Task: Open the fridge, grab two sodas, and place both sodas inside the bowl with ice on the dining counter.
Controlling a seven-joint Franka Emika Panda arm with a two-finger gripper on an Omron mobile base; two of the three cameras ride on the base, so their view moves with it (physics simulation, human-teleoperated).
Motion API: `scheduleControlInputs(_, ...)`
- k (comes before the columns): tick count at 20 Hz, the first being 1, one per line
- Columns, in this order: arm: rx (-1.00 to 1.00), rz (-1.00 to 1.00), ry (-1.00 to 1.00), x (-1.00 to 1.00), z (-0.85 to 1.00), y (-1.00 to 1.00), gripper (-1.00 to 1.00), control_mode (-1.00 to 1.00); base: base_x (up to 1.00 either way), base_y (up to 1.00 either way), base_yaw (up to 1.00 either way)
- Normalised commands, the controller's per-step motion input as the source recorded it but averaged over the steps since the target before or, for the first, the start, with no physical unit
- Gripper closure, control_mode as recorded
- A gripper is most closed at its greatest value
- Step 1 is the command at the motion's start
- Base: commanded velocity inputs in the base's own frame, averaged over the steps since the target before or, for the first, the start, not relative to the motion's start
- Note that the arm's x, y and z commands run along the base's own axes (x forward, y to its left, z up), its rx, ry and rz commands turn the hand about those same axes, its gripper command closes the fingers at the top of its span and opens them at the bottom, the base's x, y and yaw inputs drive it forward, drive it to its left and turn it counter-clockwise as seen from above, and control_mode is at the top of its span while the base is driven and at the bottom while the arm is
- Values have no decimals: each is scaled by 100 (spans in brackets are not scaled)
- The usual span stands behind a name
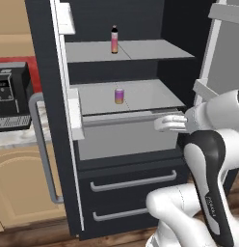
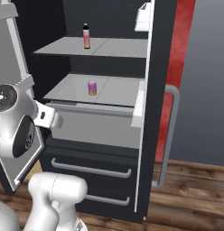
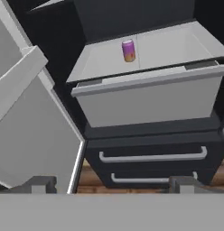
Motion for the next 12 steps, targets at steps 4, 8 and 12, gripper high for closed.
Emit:
scheduleControlInputs(4,-17,-11,-5,0,-28,-48,-100,-100,0,0,0)
scheduleControlInputs(8,-1,0,0,0,0,0,-100,-100,0,0,0)
scheduleControlInputs(12,-2,0,0,0,0,0,-100,-100,0,0,0)
